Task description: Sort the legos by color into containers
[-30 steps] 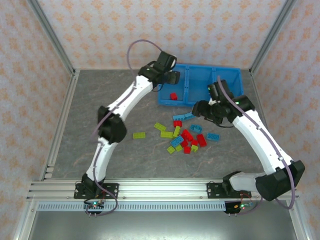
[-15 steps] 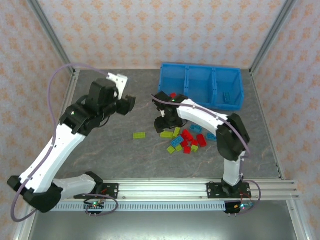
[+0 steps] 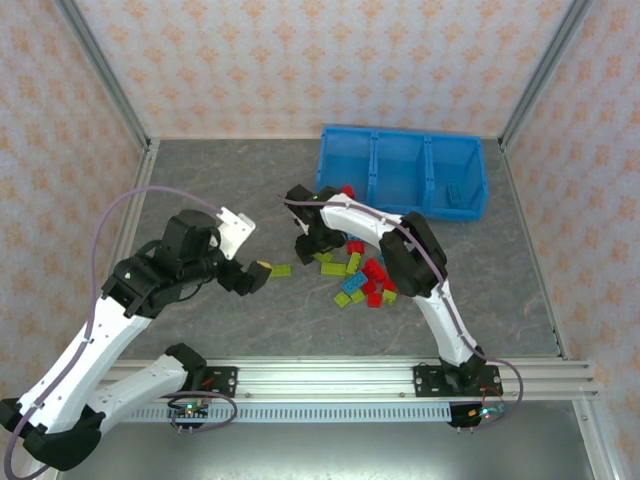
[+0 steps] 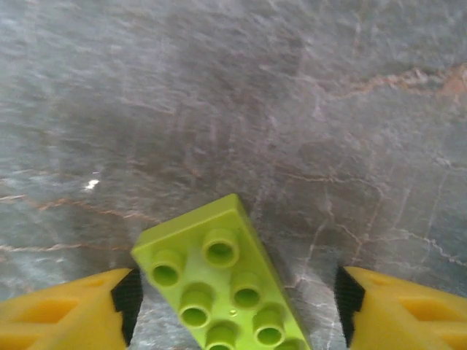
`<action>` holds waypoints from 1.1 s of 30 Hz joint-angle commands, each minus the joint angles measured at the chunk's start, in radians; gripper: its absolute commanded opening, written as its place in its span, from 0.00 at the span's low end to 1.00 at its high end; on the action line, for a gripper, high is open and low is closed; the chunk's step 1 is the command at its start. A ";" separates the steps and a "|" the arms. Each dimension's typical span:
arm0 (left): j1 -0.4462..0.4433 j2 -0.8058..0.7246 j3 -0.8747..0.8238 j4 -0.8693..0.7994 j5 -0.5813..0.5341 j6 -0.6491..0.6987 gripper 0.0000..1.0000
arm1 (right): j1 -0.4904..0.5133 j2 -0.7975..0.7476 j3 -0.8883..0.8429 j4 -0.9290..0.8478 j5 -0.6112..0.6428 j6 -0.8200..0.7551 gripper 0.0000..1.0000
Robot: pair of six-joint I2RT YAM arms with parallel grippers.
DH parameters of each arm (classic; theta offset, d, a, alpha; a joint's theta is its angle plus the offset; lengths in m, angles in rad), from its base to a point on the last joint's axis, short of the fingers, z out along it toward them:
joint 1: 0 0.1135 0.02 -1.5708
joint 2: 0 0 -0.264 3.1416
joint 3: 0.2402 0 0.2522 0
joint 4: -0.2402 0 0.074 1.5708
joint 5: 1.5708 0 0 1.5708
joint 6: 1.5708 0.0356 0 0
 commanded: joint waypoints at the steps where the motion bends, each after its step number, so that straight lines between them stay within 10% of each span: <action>1: 0.005 -0.059 -0.050 -0.013 0.169 0.113 0.96 | -0.004 0.043 0.032 -0.060 0.009 0.011 0.64; 12: 0.005 -0.118 -0.075 -0.031 0.120 0.186 0.97 | -0.004 0.013 0.020 -0.051 0.135 0.048 0.35; 33: 0.005 -0.042 -0.073 0.206 -0.023 0.077 1.00 | -0.210 -0.516 -0.152 0.228 0.309 0.326 0.32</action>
